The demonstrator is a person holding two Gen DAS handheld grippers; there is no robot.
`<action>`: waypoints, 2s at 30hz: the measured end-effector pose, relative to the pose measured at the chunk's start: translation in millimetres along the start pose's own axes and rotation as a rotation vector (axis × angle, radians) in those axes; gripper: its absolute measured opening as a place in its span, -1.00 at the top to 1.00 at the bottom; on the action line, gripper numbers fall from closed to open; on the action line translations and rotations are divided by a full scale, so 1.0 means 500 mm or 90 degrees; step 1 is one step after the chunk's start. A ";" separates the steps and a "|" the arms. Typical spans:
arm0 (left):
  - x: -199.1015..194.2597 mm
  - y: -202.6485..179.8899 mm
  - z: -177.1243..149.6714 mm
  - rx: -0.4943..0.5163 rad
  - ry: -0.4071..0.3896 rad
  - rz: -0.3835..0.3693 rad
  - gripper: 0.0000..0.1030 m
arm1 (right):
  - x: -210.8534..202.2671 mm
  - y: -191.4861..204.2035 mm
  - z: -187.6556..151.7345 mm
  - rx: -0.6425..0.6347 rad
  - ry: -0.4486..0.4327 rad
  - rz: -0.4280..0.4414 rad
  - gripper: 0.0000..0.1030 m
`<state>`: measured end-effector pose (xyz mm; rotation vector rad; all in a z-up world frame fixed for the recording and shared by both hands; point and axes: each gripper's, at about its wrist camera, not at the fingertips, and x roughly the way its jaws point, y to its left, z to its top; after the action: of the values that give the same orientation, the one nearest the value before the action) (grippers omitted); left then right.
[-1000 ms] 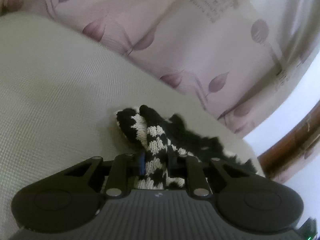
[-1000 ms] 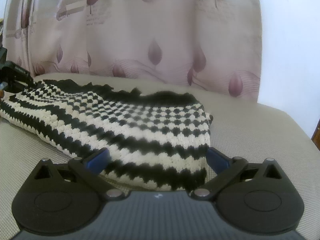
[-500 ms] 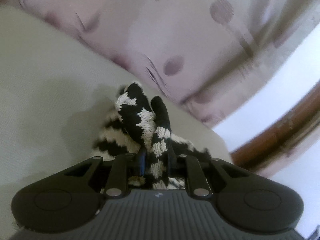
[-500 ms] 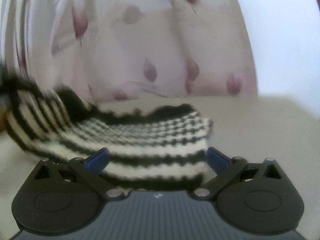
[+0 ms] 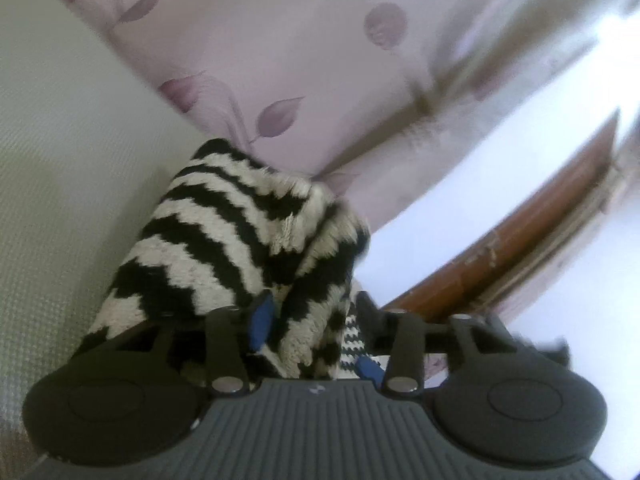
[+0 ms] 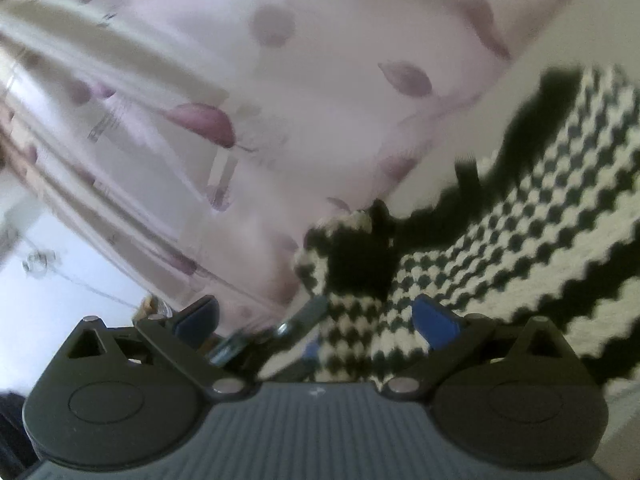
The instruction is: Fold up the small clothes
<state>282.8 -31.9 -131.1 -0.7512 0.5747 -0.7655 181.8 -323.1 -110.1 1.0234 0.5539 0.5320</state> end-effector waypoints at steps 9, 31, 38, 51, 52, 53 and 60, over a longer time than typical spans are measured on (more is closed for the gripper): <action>-0.019 0.010 -0.015 -0.013 -0.046 -0.066 -0.33 | 0.094 -0.011 0.017 0.056 0.046 -0.021 -0.99; -0.207 -0.015 0.021 0.020 -0.134 0.008 -0.98 | 0.122 0.052 0.126 -0.093 0.013 -0.147 0.65; -0.148 -0.058 0.001 0.063 -0.055 0.030 -0.98 | 0.028 0.005 0.236 -0.142 0.015 -0.215 0.65; 0.008 -0.168 -0.055 0.249 0.009 0.037 -0.99 | -0.012 -0.108 0.288 -0.230 0.039 -0.320 0.65; 0.021 -0.174 -0.058 0.268 0.008 0.039 -0.99 | -0.007 -0.103 0.289 -0.254 0.045 -0.327 0.65; 0.033 -0.177 -0.062 0.281 0.010 0.039 -0.98 | -0.001 -0.100 0.291 -0.274 0.050 -0.336 0.65; 0.085 -0.170 -0.094 0.291 0.053 0.041 -0.94 | -0.007 -0.143 0.285 -0.249 0.041 -0.369 0.31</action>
<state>241.6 -125.0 -101.8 -0.2794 0.4711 -0.8323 282.8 -446.6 -115.0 0.4405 0.7345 0.1451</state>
